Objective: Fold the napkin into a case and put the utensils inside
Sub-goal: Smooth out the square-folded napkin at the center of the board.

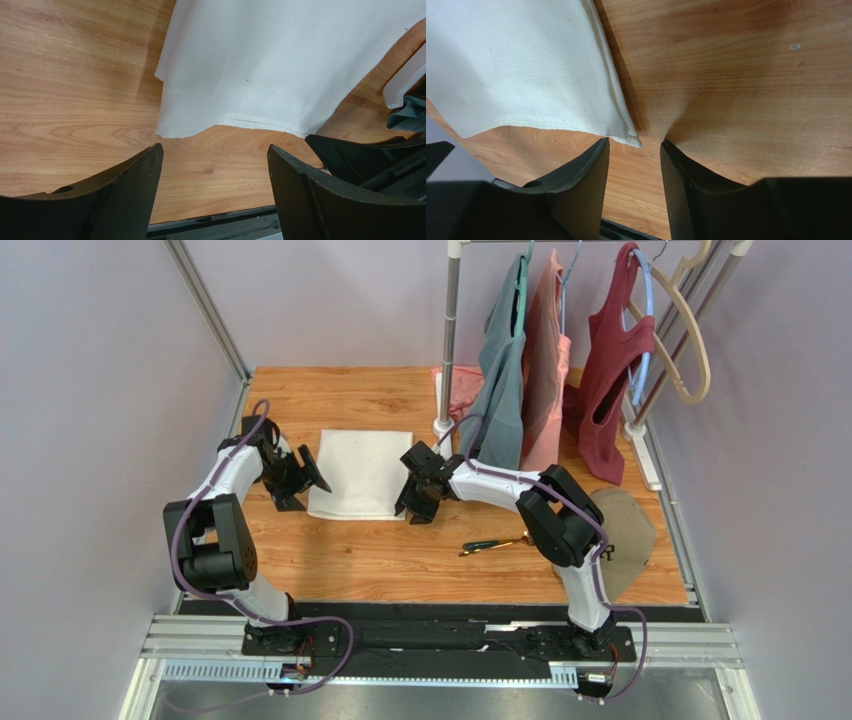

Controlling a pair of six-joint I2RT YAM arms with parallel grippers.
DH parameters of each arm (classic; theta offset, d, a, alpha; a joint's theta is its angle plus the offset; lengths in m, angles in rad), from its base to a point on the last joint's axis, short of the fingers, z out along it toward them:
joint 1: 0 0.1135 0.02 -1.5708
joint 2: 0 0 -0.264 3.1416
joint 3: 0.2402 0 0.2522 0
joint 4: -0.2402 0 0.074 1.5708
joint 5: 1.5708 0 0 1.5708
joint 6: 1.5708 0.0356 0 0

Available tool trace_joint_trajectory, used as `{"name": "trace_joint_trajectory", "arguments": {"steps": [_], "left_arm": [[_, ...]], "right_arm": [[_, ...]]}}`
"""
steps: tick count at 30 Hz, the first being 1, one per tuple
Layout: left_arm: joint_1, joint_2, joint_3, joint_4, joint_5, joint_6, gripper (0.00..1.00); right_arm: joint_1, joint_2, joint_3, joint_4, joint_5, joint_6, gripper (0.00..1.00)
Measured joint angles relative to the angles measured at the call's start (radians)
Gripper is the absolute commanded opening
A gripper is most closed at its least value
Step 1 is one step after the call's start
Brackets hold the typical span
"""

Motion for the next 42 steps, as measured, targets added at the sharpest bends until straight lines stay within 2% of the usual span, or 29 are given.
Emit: {"name": "trace_joint_trajectory", "arguments": {"steps": [3,18,27,29,34,42], "left_arm": [[0.002,0.021,0.0,0.005,-0.003,0.016,0.82],[0.029,0.02,-0.036,0.024,-0.042,0.057,0.82],[0.032,-0.042,-0.07,0.031,-0.068,0.038,0.87],[0.032,-0.056,-0.07,0.031,-0.075,0.026,0.89],[0.032,-0.073,-0.076,0.032,-0.081,0.012,0.95],[0.032,-0.071,-0.109,0.052,-0.031,0.01,0.89]], "right_arm": [[0.003,0.0,0.0,0.0,0.012,0.042,0.47],[0.005,0.005,-0.005,0.013,0.056,0.208,0.45],[0.006,0.008,-0.014,0.01,0.063,0.295,0.34],[0.007,0.01,-0.014,0.006,0.065,0.311,0.28],[0.007,0.017,-0.014,0.01,0.067,0.331,0.01],[0.008,0.015,-0.018,0.035,0.068,0.291,0.0]]}}
